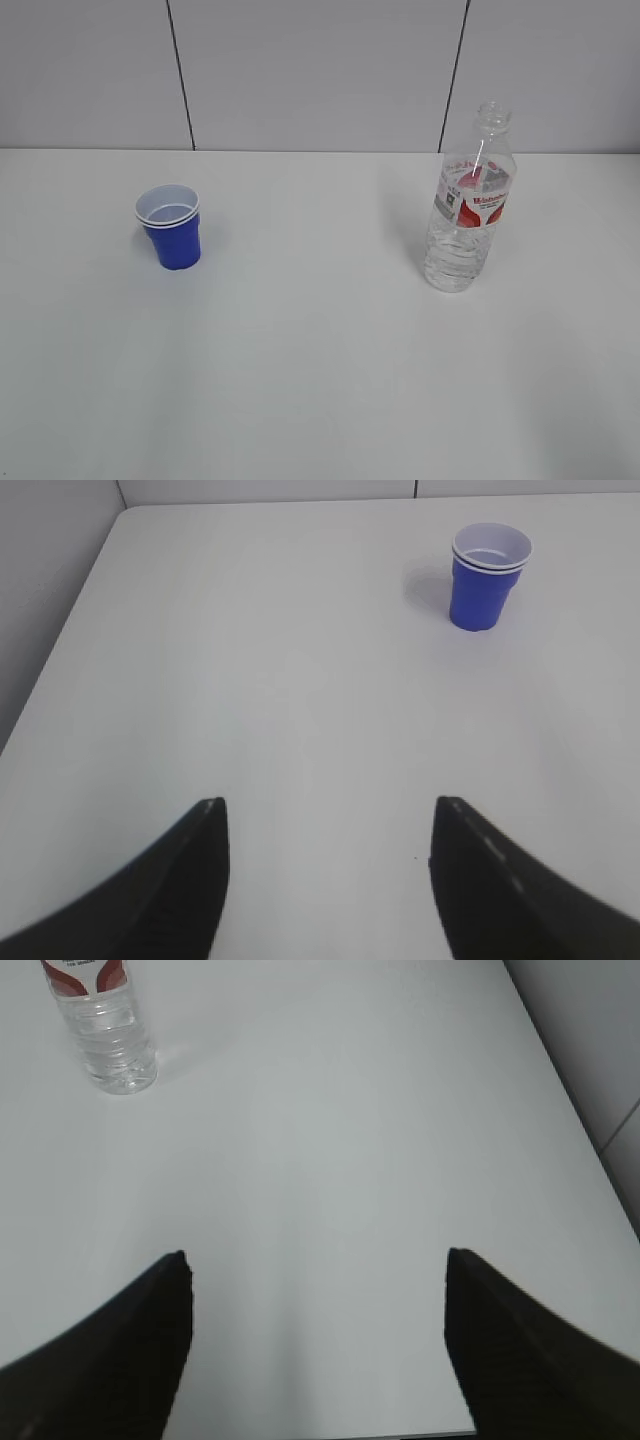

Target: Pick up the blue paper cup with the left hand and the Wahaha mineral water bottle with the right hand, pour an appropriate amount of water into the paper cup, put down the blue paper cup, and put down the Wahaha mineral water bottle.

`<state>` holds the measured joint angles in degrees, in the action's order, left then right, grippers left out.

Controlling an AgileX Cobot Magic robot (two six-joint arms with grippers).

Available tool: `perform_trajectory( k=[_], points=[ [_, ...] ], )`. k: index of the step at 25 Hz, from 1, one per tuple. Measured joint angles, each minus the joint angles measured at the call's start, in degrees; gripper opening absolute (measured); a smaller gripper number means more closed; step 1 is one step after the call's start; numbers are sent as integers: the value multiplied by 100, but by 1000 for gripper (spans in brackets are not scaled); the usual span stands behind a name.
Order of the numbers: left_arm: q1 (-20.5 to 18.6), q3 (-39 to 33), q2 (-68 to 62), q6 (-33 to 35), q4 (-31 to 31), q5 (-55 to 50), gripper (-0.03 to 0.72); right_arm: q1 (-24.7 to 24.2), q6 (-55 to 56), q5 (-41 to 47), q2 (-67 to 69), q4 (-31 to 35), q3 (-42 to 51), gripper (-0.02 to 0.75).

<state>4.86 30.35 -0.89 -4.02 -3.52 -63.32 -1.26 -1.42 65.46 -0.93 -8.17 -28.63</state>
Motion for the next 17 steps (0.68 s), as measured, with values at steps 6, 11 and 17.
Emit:
perform_trajectory(
  k=[6,11,17],
  points=[
    [0,0,0,0,0,0,480,0,0,0,0,0,0,589],
    [0,0,0,0,0,0,480,0,0,0,0,0,0,589],
    [0,0,0,0,0,0,480,0,0,0,0,0,0,588]
  ],
)
